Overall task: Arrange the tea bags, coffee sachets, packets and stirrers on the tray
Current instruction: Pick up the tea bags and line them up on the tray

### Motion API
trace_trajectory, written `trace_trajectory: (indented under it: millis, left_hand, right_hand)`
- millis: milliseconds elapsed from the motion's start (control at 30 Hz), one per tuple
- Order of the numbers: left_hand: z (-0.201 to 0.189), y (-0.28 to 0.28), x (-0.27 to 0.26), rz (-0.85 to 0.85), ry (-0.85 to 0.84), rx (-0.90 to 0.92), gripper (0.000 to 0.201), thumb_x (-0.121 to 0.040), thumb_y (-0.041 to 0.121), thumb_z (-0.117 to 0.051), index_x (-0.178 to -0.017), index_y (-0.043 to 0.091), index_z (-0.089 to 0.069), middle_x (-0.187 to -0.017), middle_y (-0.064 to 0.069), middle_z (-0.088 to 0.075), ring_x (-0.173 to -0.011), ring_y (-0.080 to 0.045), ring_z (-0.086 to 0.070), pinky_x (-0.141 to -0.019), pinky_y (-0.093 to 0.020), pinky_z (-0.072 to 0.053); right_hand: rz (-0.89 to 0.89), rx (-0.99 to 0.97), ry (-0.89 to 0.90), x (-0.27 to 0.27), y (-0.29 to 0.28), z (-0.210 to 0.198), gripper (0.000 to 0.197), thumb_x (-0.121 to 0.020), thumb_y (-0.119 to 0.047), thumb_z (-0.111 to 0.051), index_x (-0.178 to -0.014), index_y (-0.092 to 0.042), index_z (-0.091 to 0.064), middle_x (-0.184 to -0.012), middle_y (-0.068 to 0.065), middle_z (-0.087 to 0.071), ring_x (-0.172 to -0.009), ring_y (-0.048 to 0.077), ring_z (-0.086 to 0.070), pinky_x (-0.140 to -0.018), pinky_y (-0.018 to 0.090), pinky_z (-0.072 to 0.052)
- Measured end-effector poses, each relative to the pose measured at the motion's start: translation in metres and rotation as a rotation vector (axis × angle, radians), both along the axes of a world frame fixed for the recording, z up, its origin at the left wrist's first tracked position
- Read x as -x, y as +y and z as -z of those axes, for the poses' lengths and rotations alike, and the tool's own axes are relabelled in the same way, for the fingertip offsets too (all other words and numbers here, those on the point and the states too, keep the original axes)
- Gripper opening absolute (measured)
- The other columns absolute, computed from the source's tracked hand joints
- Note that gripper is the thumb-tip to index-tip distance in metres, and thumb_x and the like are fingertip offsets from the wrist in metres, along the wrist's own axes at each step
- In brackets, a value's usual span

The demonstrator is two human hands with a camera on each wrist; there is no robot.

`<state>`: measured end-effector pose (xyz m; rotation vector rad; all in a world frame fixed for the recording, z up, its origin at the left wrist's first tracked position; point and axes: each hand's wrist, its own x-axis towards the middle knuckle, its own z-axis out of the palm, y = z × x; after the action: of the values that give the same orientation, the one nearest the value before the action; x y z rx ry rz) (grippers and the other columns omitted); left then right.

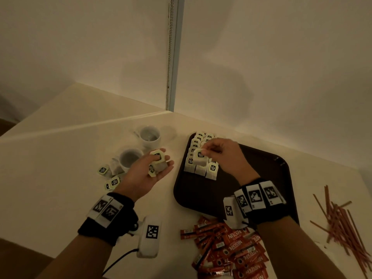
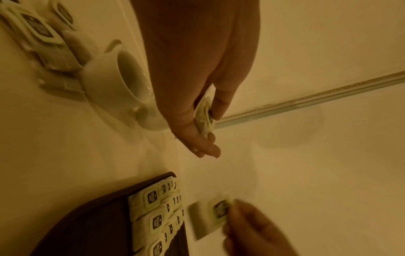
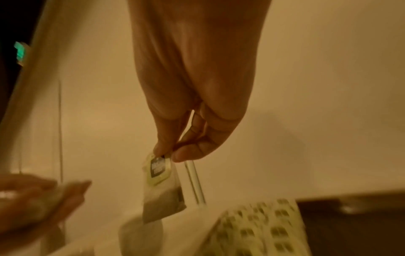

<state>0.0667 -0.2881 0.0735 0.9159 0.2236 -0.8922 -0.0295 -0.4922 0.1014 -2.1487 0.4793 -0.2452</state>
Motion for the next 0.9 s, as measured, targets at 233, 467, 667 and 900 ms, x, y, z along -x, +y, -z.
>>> trace_trajectory:
  millis: [233,467,667,900]
  left_hand:
    - [-0.001,0.010,-0.014,0.062,-0.152,-0.140,0.015,-0.097,0.024,-0.047,-0.102,0.020,-0.061,-0.099,-0.001,-0.073,-0.083,-0.021,-0.072,-0.055,-0.025,-0.054]
    - [-0.006,0.009,-0.018,0.034,-0.015,-0.044,0.031,-0.096,0.030,-0.042,-0.095,0.008,-0.065,-0.089,-0.012,-0.073,-0.076,-0.026,-0.071,-0.056,-0.024,-0.057]
    - [0.000,0.009,-0.020,0.019,-0.016,-0.049,0.035,-0.097,0.033,-0.042,-0.100,0.005,-0.063,-0.089,-0.014,-0.073,-0.077,-0.028,-0.072,-0.054,-0.024,-0.058]
    - [-0.003,0.005,-0.019,0.058,-0.009,-0.029,0.037,-0.099,0.036,-0.039,-0.100,0.007,-0.063,-0.093,-0.016,-0.072,-0.080,-0.030,-0.071,-0.057,-0.027,-0.059]
  right_hand:
    - [-0.020,-0.115,0.329,-0.005,0.006,0.076,0.014,-0.089,-0.008,-0.061,-0.102,-0.004,-0.065,-0.084,-0.007,-0.059,-0.071,0.004,-0.056,-0.057,0.008,-0.048]
    - [0.141,-0.029,0.312,-0.027,0.005,0.112,0.006,-0.084,-0.008,-0.067,-0.089,-0.010,-0.064,-0.090,0.010,-0.064,-0.082,0.018,-0.059,-0.081,0.033,-0.054]
    - [0.206,0.000,0.286,-0.036,0.001,0.118,0.013,-0.084,-0.008,-0.067,-0.095,-0.002,-0.066,-0.093,0.009,-0.067,-0.085,0.013,-0.057,-0.087,0.029,-0.050]
    - [0.199,0.034,0.287,-0.043,-0.002,0.118,0.014,-0.085,-0.009,-0.067,-0.098,-0.003,-0.066,-0.098,0.012,-0.068,-0.091,0.019,-0.061,-0.084,0.026,-0.048]
